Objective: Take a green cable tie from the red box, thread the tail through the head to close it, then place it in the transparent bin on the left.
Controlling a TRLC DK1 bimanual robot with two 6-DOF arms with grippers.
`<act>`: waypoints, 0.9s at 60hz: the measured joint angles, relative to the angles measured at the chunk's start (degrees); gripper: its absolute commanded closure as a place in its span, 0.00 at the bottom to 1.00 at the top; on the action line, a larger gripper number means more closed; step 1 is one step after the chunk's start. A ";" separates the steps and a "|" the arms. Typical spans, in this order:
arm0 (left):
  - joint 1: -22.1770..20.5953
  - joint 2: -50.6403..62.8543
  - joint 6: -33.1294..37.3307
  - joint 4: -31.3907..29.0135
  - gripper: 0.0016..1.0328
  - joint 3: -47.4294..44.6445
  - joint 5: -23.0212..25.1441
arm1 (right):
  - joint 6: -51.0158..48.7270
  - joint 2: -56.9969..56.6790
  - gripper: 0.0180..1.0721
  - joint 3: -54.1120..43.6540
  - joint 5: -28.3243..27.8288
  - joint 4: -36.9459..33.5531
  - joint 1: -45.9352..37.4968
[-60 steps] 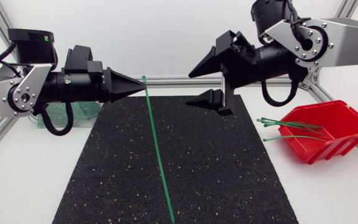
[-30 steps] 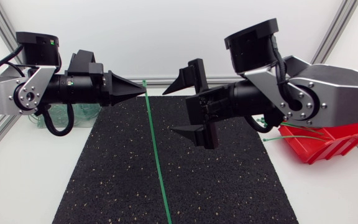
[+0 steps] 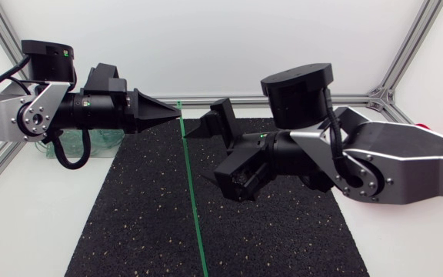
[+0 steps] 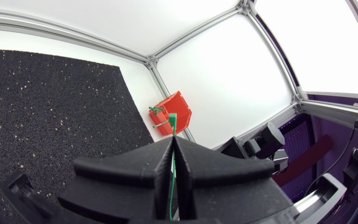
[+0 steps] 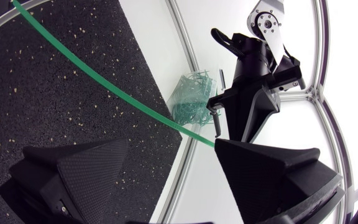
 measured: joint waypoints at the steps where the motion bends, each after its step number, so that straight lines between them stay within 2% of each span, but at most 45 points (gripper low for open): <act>1: 0.00 0.02 -0.02 -0.13 0.96 0.00 0.00 | -0.50 0.00 0.04 -0.13 -0.02 0.37 0.07; 17: 0.11 0.31 -0.02 -1.05 0.96 0.22 0.90 | -6.14 -0.22 0.04 -6.95 0.15 6.23 2.78; 54: 0.33 0.61 0.00 -2.54 0.96 0.31 2.34 | -7.52 -7.06 0.05 -15.37 0.26 7.37 11.13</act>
